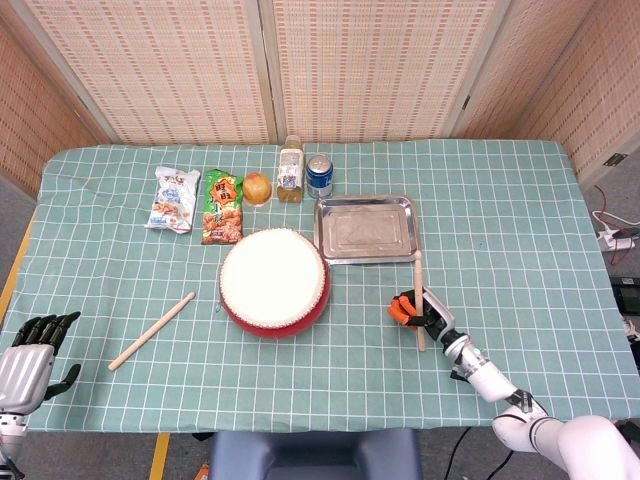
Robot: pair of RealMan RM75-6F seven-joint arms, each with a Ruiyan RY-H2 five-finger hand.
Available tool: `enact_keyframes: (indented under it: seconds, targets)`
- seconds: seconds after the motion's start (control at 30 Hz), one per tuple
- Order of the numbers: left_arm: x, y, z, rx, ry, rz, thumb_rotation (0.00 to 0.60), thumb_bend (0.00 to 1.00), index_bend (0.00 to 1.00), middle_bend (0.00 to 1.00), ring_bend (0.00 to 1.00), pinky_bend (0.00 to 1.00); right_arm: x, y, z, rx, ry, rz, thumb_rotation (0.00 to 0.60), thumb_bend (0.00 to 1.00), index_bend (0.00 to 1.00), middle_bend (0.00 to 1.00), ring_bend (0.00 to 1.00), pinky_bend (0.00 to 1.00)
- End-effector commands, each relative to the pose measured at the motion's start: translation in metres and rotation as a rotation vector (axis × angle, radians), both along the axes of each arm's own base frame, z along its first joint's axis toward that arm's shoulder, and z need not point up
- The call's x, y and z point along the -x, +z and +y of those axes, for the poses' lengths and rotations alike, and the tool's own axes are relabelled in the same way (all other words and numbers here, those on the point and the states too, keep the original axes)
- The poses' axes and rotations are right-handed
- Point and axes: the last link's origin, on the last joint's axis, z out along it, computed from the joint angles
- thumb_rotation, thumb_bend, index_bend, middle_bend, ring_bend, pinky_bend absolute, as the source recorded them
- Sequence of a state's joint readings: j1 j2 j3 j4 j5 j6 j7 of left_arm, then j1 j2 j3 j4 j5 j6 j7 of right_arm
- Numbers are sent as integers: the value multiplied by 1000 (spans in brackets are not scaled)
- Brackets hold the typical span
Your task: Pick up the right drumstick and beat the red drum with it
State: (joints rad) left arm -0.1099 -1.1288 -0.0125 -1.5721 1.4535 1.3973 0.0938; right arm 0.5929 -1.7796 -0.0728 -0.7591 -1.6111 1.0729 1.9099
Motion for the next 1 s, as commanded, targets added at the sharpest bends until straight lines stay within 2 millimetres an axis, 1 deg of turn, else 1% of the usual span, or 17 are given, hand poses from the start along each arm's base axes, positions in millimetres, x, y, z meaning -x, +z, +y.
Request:
enact_keyframes:
  seconds: [0.03, 0.17, 0.27, 0.33, 0.43, 0.5, 0.57, 0.67, 0.73, 0.8, 0.87, 1.0]
  targets:
    - [0, 0, 0, -1, -2, 0, 600, 300, 120, 150, 99, 100, -6, 6, 0, -2, 9, -17, 600, 340, 971, 810, 933, 988]
    - [-2, 1, 1, -2, -9, 1, 600, 301, 120, 149, 97, 101, -13, 13, 2, -3, 16, -26, 600, 340, 992, 858, 990, 1000]
    - [-3, 1, 1, -1, -13, 4, 600, 301, 120, 149, 94, 100, -18, 20, 3, 12, 24, -32, 600, 341, 1000, 881, 1000, 1000]
    - [-3, 2, 1, -1, -15, 7, 600, 301, 119, 149, 95, 100, -24, 29, 3, 51, 41, -45, 600, 340, 1000, 889, 1000, 1000]
    - [-3, 3, 1, -7, -17, 17, 600, 301, 119, 149, 95, 101, -32, 44, 2, 84, 118, 29, 600, 354, 1000, 899, 1000, 1000]
    - [-4, 4, 1, -11, -19, 18, 600, 301, 120, 149, 95, 101, -37, 55, -2, 121, 207, 153, 600, 388, 1000, 904, 1000, 1000]
    - [-4, 5, 1, -11, -21, 20, 600, 301, 120, 149, 95, 101, -44, 66, -8, 162, 260, 249, 600, 403, 1000, 904, 1000, 1000]
    - [-5, 4, 2, -10, -28, 22, 600, 301, 119, 150, 95, 106, -60, 83, -21, 219, 346, 429, 600, 416, 1000, 904, 1000, 1000]
    - [-6, 4, 1, -10, -33, 21, 600, 302, 119, 150, 95, 108, -73, 91, -32, 277, 430, 594, 600, 425, 1000, 904, 1000, 1000]
    - [-6, 5, 1, -12, -36, 20, 600, 303, 119, 150, 95, 108, -88, 97, -41, 330, 510, 751, 600, 433, 1000, 904, 1000, 1000]
    - [-6, 7, 0, -16, -37, 20, 600, 303, 119, 150, 95, 108, -102, 99, -49, 375, 567, 865, 600, 435, 1000, 904, 1000, 1000]
    - [-7, 9, -1, -22, -47, 19, 600, 304, 120, 150, 95, 109, -132, 95, -65, 451, 700, 1106, 600, 459, 1000, 904, 1000, 1000]
